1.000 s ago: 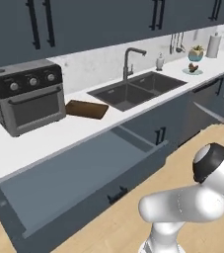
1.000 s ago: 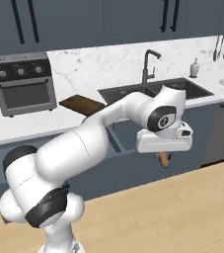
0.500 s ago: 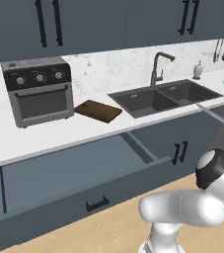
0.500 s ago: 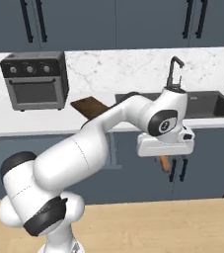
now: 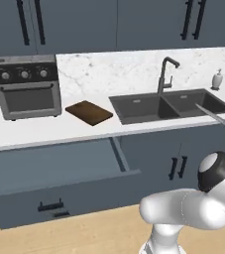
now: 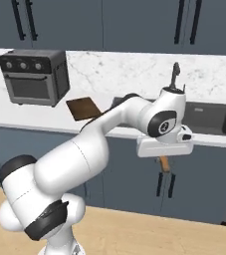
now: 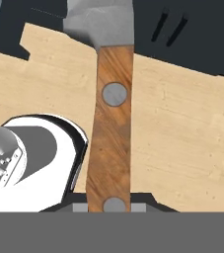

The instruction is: Pick up the knife from the drawer and place it on the cutting board. Then place the meat from the plate to the cutting board.

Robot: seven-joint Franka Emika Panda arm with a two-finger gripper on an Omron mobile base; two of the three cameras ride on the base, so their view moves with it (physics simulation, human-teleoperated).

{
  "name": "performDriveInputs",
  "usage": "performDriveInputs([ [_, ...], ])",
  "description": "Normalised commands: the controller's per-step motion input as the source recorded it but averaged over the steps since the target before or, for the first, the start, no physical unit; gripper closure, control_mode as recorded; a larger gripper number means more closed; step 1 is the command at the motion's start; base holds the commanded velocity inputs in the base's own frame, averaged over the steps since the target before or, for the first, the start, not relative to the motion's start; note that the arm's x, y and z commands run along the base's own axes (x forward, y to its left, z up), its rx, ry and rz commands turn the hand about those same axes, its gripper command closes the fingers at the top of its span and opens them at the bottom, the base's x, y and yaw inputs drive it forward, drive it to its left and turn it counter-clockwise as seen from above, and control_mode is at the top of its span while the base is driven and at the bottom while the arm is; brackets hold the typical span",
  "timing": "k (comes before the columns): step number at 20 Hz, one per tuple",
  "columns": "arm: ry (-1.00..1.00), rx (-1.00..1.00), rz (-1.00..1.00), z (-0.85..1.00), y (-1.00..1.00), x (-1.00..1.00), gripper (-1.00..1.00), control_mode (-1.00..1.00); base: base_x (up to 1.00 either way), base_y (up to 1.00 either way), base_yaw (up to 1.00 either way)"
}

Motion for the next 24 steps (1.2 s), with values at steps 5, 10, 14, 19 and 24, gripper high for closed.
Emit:
performDriveInputs([
  [5,0.0,0.0,0.0,0.0,0.0,0.0,1.0,1.0,0.08,-0.93,0.39],
  [10,0.0,0.0,0.0,0.0,0.0,0.0,1.0,1.0,0.19,-0.54,0.32],
  [14,0.0,0.0,0.0,0.0,0.0,0.0,1.0,1.0,0.42,-0.27,0.28],
  [19,0.0,0.0,0.0,0.0,0.0,0.0,1.0,1.0,0.3,-0.39,0.27],
  [24,0.0,0.0,0.0,0.0,0.0,0.0,1.0,1.0,0.44,-0.38,0.22],
])
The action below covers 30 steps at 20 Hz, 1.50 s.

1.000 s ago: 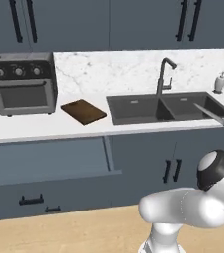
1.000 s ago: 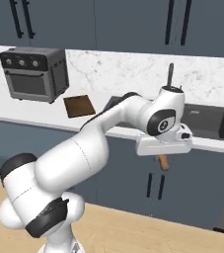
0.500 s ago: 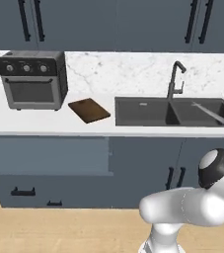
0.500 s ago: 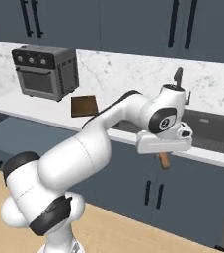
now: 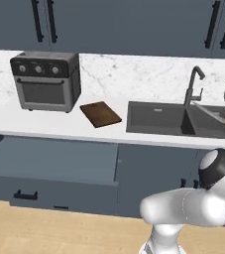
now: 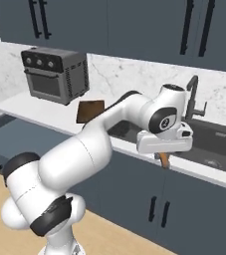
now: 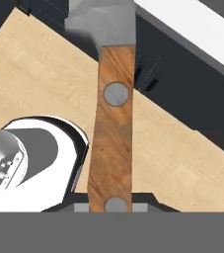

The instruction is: Pick up the knife from the drawer and place it on the cutting board. Then place the meat from the plate to the cutting board.

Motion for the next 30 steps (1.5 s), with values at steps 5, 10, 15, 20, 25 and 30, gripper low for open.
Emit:
performDriveInputs([
  [5,0.0,0.0,0.0,0.0,0.0,0.0,1.0,1.0,0.58,-0.33,0.19],
  [10,0.0,0.0,0.0,0.0,0.0,0.0,1.0,1.0,0.35,-0.36,0.17],
  [15,0.0,0.0,0.0,0.0,0.0,0.0,1.0,1.0,0.31,-0.36,0.17],
  [20,0.0,0.0,0.0,0.0,0.0,0.0,1.0,1.0,0.39,-0.5,0.2],
  [25,0.0,0.0,0.0,0.0,0.0,0.0,1.0,1.0,0.03,-0.24,0.09],
  [30,0.21,-0.05,-0.02,-0.01,0.85,0.3,1.0,-1.0,0.0,0.0,0.0],
])
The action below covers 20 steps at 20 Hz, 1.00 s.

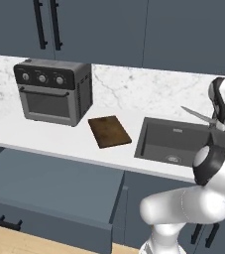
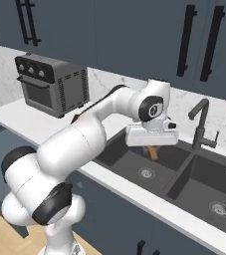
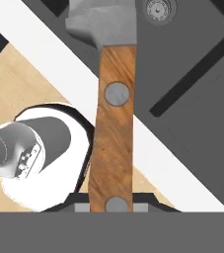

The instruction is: Pick up the knife from the drawer and place it on the cutting board. Then place the meat from the plate to the cutting board.

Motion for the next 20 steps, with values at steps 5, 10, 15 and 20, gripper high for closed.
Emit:
performDriveInputs([
  [5,0.23,-0.14,-0.18,-0.05,1.0,0.65,1.0,-1.0,0.0,0.0,0.0],
  [10,0.18,-0.06,-0.17,-0.18,1.0,0.74,1.0,-1.0,0.0,0.0,0.0],
  [15,0.05,-0.04,-0.24,-0.28,1.0,1.0,1.0,-1.0,0.0,0.0,0.0],
  [20,0.0,0.0,-0.22,-0.39,0.93,0.78,1.0,-1.0,0.0,0.0,0.0],
])
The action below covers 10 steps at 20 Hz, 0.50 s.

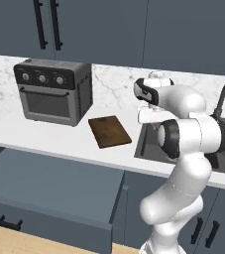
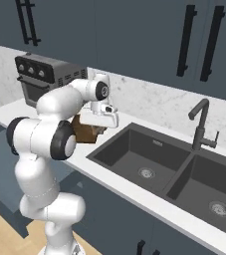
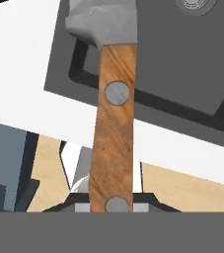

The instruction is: Pick up the knife from the drawer and place it on the cutting board. Then place the meat from the plate to the cutting board.

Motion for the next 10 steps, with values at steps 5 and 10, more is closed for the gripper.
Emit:
performDriveInputs([
  [5,-0.03,-0.01,-0.23,-0.34,0.92,0.46,1.0,-1.0,0.0,0.0,0.0],
  [10,-0.02,-0.01,-0.14,-0.16,0.56,0.12,1.0,-1.0,0.0,0.0,0.0],
])
